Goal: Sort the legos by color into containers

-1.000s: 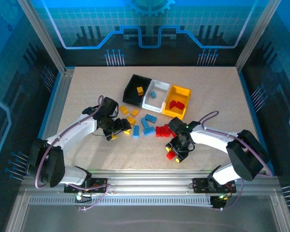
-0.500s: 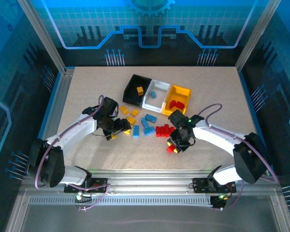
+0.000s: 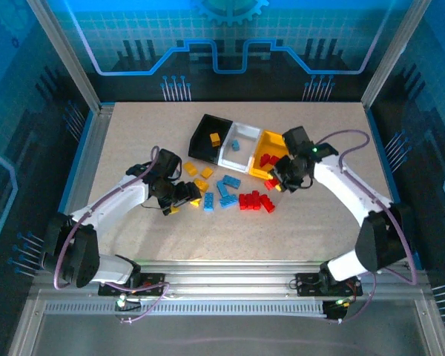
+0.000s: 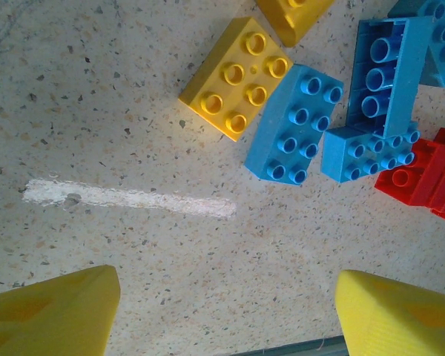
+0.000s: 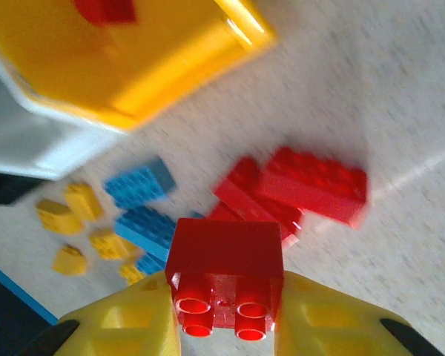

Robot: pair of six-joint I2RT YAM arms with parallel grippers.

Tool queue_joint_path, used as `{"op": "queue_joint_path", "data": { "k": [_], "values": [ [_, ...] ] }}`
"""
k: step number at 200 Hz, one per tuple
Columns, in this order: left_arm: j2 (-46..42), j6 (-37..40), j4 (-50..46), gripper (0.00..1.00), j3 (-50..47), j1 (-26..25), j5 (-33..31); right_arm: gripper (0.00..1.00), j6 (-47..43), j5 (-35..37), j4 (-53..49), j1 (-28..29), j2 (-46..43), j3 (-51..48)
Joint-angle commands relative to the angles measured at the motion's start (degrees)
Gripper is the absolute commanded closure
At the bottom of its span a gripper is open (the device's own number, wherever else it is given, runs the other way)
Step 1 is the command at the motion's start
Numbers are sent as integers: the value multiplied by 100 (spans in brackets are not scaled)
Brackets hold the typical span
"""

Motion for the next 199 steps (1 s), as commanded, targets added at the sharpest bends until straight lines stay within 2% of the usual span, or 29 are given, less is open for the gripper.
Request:
{"op": "queue_joint_path", "data": {
  "k": [1, 51, 87, 117, 138, 160, 199],
  "values": [
    [-212, 5, -99, 23, 10, -27, -51, 68, -569, -64, 49, -314, 649, 731],
    [-178, 303, -520, 22, 229, 35, -320, 66, -1066, -73, -17, -580, 2225, 2181],
    [211, 458, -716, 23, 519, 649, -238, 58, -1249, -191, -38, -592, 2656, 2554],
    [686, 698, -762, 22, 992, 1082, -389, 43, -1548, -331, -79, -582, 2453, 2450],
    [1164, 841, -761, 23, 1290, 1423, -448, 37, -1818, -378, -152, -551, 2096, 2181],
    [1677, 970, -669, 24, 1626, 1662, -495, 35, -2077, -469, -60, -456, 1482, 1663],
    [2743, 1313, -808, 24, 2490, 1798, -746, 35, -2347, -502, -218, -225, 630, 867]
  ]
}}
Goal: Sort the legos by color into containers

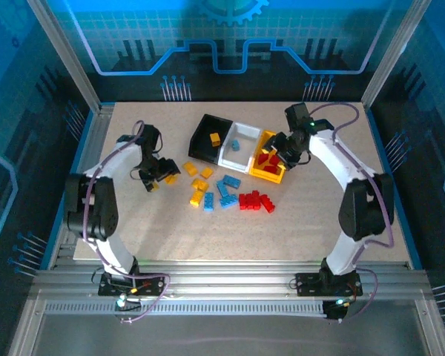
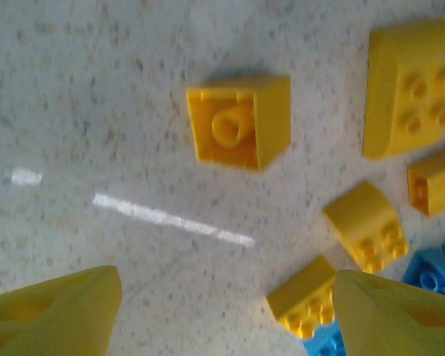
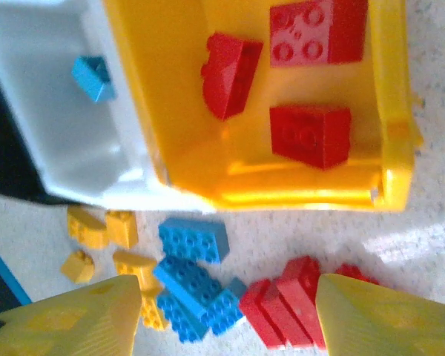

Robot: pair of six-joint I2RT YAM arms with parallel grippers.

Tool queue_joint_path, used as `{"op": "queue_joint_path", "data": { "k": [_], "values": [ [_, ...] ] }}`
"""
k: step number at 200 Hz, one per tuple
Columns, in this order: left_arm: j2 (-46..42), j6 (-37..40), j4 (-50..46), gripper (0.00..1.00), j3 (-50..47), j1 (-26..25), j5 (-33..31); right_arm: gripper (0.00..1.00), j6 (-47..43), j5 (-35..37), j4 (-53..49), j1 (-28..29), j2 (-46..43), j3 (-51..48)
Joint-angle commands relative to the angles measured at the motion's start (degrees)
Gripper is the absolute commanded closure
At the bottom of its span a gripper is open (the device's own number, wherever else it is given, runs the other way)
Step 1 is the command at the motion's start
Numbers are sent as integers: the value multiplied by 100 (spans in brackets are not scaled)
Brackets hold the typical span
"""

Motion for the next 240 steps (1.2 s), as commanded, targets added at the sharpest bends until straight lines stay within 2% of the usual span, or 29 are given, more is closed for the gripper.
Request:
{"op": "queue_joint_path", "data": {
  "k": [1, 63, 105, 160, 187, 207, 240],
  "values": [
    [516, 400, -211, 24, 566, 60, -241, 35, -321, -134, -260, 177, -474, -396],
    [1481, 559, -473, 24, 1466, 60, -325, 34, -298, -178, -263, 248, -1185, -1246],
    [1810, 572, -558, 24, 1646, 52, -258, 34, -261, -159, -259, 274, -1117, -1273],
    [1933, 558, -548, 25, 1417, 56, -217, 34, -139, -141, -175, 430, -856, -1166],
    [1987, 545, -523, 33, 1417, 52, -128, 34, -73, -102, -149, 511, -734, -1111],
    [1982, 523, -505, 46, 1379, 43, -76, 34, -19, -77, -116, 556, -688, -1093],
    [1847, 495, -444, 52, 1202, 51, 0, 34, 38, -48, -66, 624, -649, -1069]
  ]
}}
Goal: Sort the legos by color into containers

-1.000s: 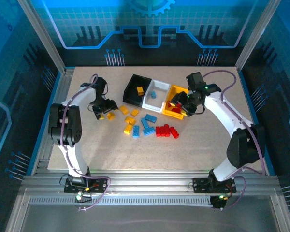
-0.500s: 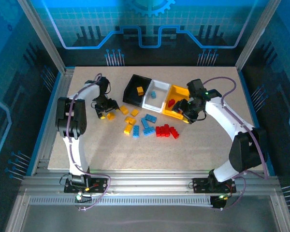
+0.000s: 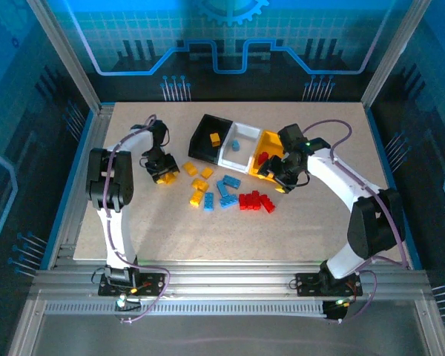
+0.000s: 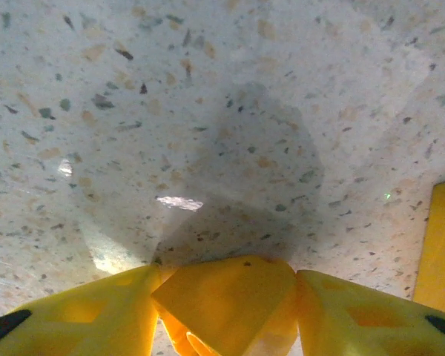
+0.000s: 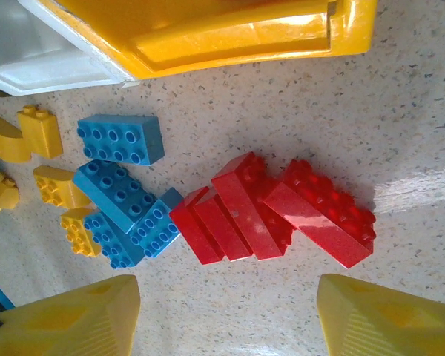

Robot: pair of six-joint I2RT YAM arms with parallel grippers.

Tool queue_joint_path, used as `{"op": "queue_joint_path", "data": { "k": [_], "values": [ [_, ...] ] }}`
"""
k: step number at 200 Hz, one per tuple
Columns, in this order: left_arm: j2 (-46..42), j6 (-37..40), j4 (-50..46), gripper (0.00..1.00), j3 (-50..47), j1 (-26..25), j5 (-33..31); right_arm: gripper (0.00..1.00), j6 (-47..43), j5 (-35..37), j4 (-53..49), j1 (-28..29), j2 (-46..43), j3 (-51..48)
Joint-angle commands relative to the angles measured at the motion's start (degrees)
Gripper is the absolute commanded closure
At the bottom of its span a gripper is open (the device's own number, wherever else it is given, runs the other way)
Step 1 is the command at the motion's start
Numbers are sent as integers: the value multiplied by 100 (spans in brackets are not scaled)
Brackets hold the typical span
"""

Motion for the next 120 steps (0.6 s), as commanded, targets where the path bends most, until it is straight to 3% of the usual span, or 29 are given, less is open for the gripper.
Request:
{"op": "queue_joint_path", "data": {
  "k": [1, 55, 120],
  "values": [
    [-42, 35, -64, 52, -249, -8, 236, 34, 110, 49, 35, 103, 71, 176],
    [-508, -145, 345, 53, -484, -6, 959, 34, 93, 85, 27, 181, 49, 145],
    [-1152, -880, 895, 52, -380, -11, 1658, 34, -2, 183, -40, 201, -236, -89]
  ]
}}
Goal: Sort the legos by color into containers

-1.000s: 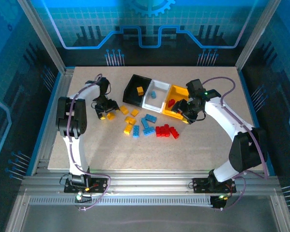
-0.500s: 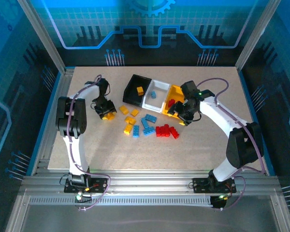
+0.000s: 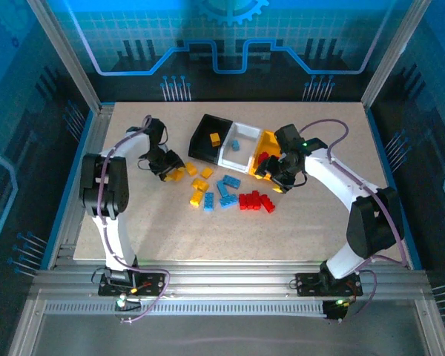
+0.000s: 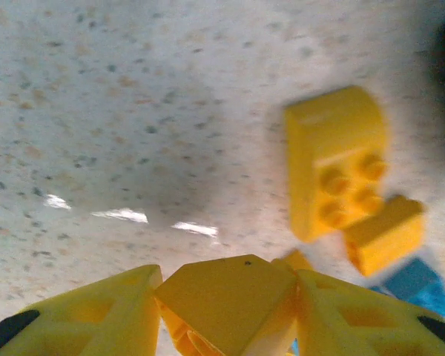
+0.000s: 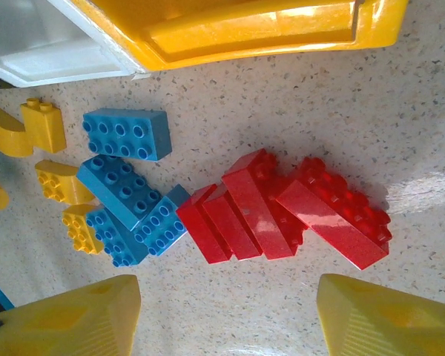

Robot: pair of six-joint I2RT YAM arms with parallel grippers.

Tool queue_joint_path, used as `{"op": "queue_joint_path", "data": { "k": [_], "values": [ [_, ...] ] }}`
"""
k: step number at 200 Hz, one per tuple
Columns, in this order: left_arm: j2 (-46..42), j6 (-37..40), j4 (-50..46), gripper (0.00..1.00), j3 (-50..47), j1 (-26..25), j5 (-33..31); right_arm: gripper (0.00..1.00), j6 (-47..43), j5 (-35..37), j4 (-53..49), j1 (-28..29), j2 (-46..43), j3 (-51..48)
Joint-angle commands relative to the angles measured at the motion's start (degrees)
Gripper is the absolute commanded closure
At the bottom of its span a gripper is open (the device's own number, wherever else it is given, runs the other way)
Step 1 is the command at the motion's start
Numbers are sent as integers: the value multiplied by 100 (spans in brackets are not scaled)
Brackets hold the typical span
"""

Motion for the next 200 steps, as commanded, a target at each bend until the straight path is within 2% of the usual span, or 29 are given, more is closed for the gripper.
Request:
{"op": "queue_joint_path", "data": {
  "k": [1, 37, 89, 134, 200],
  "values": [
    [-453, -466, 276, 52, 139, -5, 489, 34, -29, 137, -104, 65, -265, -121],
    [-222, -994, 646, 52, 837, -94, 790, 34, -39, 155, -92, 91, -454, -345],
    [1157, -1128, 358, 52, 2845, -453, 711, 34, -112, 347, -275, 228, -850, -574],
    [2188, -1205, -4, 47, 4281, -599, 632, 34, -206, 608, -564, 232, -1237, -742],
    [2298, -1201, -133, 39, 4571, -632, 658, 34, -259, 637, -496, 232, -1330, -825]
  ]
}}
